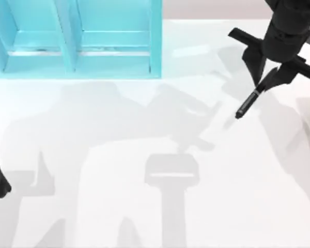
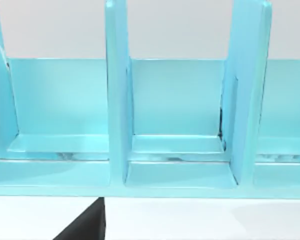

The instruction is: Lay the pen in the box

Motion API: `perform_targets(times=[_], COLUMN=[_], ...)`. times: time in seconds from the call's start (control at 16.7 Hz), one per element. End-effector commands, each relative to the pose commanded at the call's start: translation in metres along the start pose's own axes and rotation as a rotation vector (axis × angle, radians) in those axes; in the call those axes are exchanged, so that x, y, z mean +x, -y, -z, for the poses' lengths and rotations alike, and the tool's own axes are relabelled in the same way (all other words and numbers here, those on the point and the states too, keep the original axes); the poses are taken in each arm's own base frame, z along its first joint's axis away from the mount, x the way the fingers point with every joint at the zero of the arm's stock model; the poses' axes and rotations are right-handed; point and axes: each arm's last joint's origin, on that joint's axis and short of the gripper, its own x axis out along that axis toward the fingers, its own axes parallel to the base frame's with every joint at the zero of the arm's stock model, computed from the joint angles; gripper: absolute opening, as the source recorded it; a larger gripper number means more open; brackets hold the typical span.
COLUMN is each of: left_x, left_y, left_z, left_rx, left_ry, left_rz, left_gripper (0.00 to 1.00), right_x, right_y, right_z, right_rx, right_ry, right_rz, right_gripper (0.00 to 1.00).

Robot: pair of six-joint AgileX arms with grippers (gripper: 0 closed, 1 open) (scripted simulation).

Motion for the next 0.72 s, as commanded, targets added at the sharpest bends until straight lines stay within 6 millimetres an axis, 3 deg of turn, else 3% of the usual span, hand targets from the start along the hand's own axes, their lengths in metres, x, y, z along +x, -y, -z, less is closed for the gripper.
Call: perform_targets(times=[0.18,0.42,0.54,0.72], left_x=[0.000,0.000,0.000,0.000], left_y=[0.000,0.000,0.000,0.000], left_z=[0.000,0.000,0.000,0.000], left_rx=[0.000,0.000,0.000,0.000], left_ry=[0.000,0.000,0.000,0.000], left_rz=[0.000,0.000,0.000,0.000], left_gripper=[1.00,1.00,1.00,1.00], right_x=[-0.006,-0.016,-0.023,-0.034], right_y=[0.048,0.151,0.212,0.292], right_z=[-0.046,-0.106,-0.125,-0.134], right_rx=[0.150,0.424,0.575,0.769], right_ry=[-0.003,-0.010,-0.011,-0.005], right_rz=[0.010,0.028,0.033,0.029], right_gripper=[0.00,0.00,0.00,0.00])
